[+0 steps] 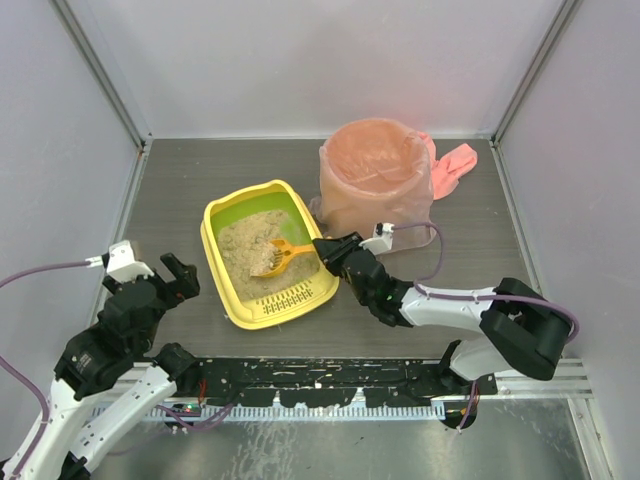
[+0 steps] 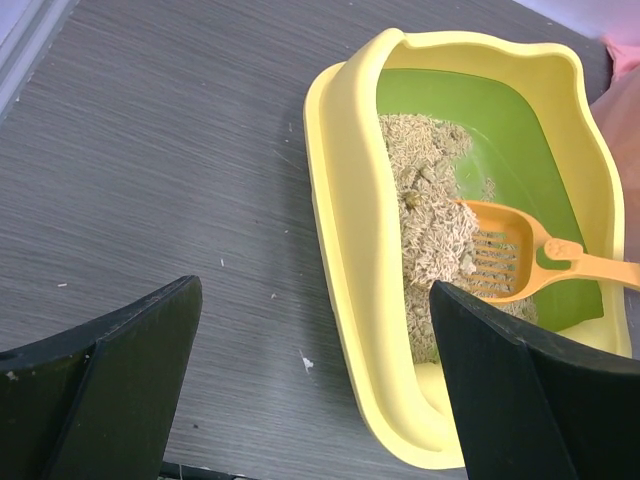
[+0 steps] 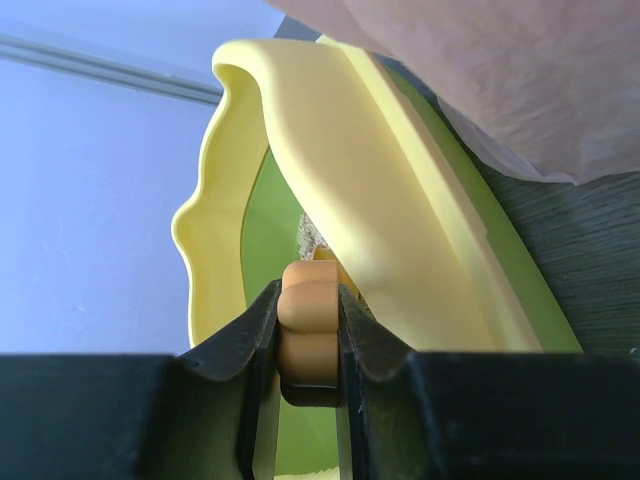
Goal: Clean the litter box
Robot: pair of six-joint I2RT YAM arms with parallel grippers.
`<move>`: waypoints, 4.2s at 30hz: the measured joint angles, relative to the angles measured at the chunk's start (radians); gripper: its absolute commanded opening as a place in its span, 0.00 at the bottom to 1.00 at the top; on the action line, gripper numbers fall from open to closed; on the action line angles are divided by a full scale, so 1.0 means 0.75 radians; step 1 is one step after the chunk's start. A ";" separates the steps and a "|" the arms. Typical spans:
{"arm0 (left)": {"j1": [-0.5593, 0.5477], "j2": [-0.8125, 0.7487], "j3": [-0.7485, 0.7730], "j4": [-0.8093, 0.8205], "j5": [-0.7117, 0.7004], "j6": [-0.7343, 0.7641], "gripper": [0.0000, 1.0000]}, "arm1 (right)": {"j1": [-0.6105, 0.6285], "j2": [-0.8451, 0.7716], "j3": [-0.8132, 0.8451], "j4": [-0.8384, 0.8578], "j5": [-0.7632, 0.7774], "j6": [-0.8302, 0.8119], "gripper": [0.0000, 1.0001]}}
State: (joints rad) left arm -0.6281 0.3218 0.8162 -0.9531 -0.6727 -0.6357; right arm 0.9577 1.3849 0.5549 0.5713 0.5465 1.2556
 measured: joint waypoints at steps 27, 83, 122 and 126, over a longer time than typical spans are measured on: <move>0.000 0.174 -0.004 0.143 0.146 0.103 0.98 | -0.242 0.021 -0.302 0.667 -0.299 0.126 0.01; 0.000 0.142 0.018 0.150 0.121 0.137 0.98 | -0.435 0.423 -0.251 1.246 -0.655 0.480 0.01; 0.000 0.124 -0.012 0.171 0.111 0.100 0.98 | -0.419 0.379 -0.260 1.163 -0.665 0.401 0.01; 0.000 0.098 -0.015 0.173 0.103 0.100 0.98 | -0.388 0.375 -0.220 1.128 -0.657 0.373 0.01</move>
State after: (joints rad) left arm -0.6281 0.3954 0.8051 -0.8230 -0.5957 -0.5610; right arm 0.6670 1.6665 0.3901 1.4174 0.0540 1.5352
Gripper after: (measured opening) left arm 0.980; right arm 0.268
